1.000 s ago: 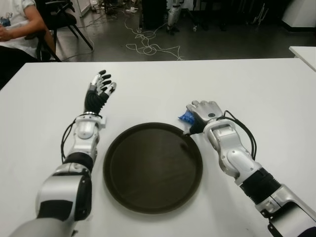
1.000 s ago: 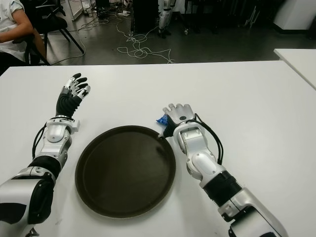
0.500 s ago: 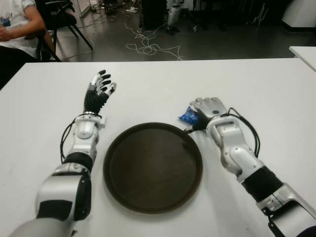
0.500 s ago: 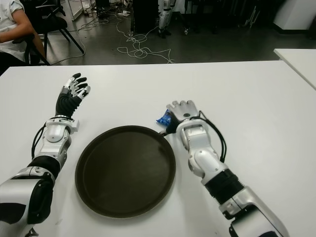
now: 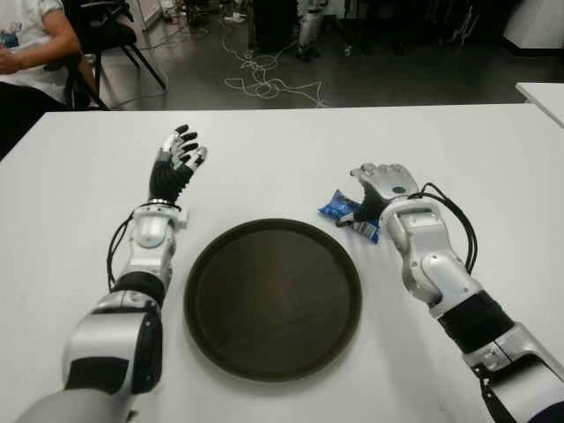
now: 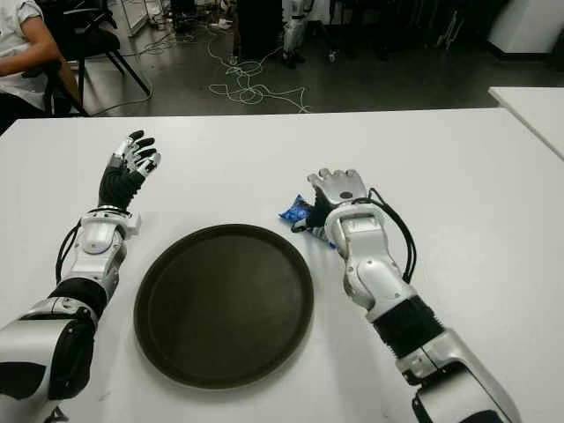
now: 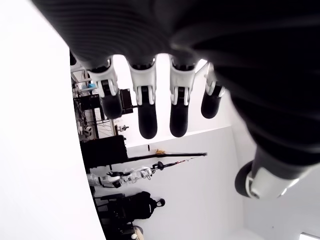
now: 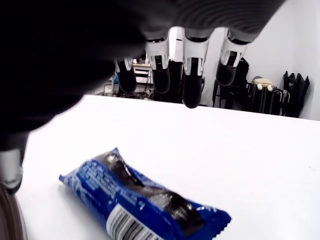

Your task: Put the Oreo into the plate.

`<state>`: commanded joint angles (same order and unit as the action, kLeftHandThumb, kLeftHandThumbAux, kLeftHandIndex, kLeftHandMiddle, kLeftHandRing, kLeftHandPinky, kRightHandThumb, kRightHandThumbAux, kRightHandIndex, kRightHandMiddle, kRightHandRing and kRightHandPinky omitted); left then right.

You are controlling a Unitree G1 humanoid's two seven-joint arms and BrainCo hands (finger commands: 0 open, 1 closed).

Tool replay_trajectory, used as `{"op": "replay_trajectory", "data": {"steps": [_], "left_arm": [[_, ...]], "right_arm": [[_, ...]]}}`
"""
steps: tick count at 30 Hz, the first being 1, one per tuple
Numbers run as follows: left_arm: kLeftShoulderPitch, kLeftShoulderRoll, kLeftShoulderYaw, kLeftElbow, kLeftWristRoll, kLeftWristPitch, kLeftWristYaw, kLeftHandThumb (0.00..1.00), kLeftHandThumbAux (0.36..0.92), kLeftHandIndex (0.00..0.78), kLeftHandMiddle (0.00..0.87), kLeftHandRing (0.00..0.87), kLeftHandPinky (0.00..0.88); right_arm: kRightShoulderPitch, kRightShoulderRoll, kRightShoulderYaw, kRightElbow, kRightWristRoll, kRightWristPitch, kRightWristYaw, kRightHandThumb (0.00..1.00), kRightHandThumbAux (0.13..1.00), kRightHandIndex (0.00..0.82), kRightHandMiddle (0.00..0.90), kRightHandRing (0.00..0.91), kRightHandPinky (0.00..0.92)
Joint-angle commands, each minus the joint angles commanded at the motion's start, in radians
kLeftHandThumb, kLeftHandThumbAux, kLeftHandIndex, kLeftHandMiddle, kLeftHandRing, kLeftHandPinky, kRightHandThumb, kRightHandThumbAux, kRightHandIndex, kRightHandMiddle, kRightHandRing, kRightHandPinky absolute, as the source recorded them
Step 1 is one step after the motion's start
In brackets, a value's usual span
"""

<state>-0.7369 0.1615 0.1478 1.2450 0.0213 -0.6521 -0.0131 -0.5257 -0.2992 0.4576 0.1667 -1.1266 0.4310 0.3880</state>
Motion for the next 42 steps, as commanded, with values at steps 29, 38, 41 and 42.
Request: {"op": "replay_trajectory", "data": {"steps": [29, 38, 41, 42], "left_arm": [[0.0, 0.002, -0.013, -0.001, 0.009, -0.003, 0.003, 0.098, 0.545, 0.097, 0.171, 0.134, 0.106], [-0.001, 0.0, -0.009, -0.002, 0.004, -0.002, -0.002, 0.095, 0.536, 0.097, 0.169, 0.129, 0.093], [-0.001, -0.001, -0.009, -0.002, 0.005, -0.003, 0.002, 0.093, 0.535, 0.103, 0.173, 0.13, 0.094], [-0.001, -0.001, -0.009, -0.002, 0.006, -0.003, 0.002, 0.093, 0.535, 0.106, 0.175, 0.132, 0.095]], "right_arm": [[-0.051, 0.04, -0.048, 0.112, 0.236, 0.025, 0.007, 0.0, 0.497, 0.124, 0.15, 0.137, 0.108], [-0.057, 0.069, -0.032, 0.197, 0.291, -0.012, -0.039, 0.0, 0.475, 0.121, 0.149, 0.139, 0.119], [-0.059, 0.068, -0.028, 0.206, 0.304, -0.019, -0.041, 0.0, 0.475, 0.113, 0.147, 0.139, 0.13], [-0.059, 0.067, -0.028, 0.208, 0.306, -0.02, -0.041, 0.0, 0.475, 0.112, 0.148, 0.141, 0.135]]}}
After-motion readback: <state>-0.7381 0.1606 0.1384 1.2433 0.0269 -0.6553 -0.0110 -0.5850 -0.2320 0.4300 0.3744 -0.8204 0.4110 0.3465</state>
